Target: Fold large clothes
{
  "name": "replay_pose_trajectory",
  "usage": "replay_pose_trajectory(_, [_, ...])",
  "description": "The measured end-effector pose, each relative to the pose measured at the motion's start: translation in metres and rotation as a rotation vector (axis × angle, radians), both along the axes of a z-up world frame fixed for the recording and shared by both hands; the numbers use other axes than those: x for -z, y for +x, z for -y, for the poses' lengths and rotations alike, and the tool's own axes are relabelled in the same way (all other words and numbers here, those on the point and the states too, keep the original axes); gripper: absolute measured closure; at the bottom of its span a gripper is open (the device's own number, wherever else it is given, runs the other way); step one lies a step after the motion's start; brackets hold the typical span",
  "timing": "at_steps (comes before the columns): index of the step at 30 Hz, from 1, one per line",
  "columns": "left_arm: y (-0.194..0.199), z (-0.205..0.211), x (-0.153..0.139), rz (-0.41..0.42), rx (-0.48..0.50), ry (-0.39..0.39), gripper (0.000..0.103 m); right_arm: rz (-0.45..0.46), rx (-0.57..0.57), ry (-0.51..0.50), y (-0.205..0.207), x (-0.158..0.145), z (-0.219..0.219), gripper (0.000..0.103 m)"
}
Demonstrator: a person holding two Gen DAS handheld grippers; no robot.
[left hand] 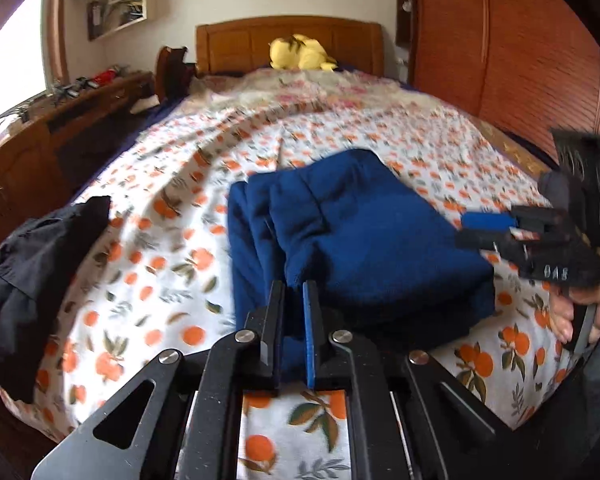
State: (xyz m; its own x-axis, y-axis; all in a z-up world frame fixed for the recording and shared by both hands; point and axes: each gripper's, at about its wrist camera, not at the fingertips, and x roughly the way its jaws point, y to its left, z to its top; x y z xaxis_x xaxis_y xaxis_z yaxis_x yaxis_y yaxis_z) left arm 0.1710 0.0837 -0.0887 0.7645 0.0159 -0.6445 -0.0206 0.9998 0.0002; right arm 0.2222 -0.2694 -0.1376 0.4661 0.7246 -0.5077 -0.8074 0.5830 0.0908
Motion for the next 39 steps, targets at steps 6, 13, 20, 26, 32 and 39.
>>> replay_pose_trajectory(6, [-0.005, -0.029, 0.007, -0.008, -0.075, 0.009, 0.094, -0.019, -0.051, 0.023, -0.007, -0.001, -0.008, 0.061])
replay_pose_trajectory(13, [-0.003, -0.038, 0.043, -0.067, -0.092, -0.001, 0.094, -0.052, -0.063, -0.063, 0.0, 0.023, -0.029, 0.061])
replay_pose_trajectory(20, [-0.007, -0.031, 0.04, -0.048, -0.091, 0.026, 0.094, -0.055, -0.057, -0.064, 0.004, 0.025, -0.035, 0.061])
replay_pose_trajectory(26, [-0.015, -0.024, 0.03, -0.017, -0.091, 0.033, 0.094, -0.043, 0.006, -0.042, 0.017, 0.008, -0.025, 0.057])
replay_pose_trajectory(32, [-0.029, -0.029, 0.019, 0.043, -0.077, 0.017, 0.064, -0.002, 0.078, -0.101, 0.052, -0.01, -0.037, 0.057])
replay_pose_trajectory(39, [-0.034, -0.053, 0.028, 0.039, -0.056, -0.033, 0.021, -0.022, 0.146, -0.208, 0.111, -0.002, -0.078, 0.051])
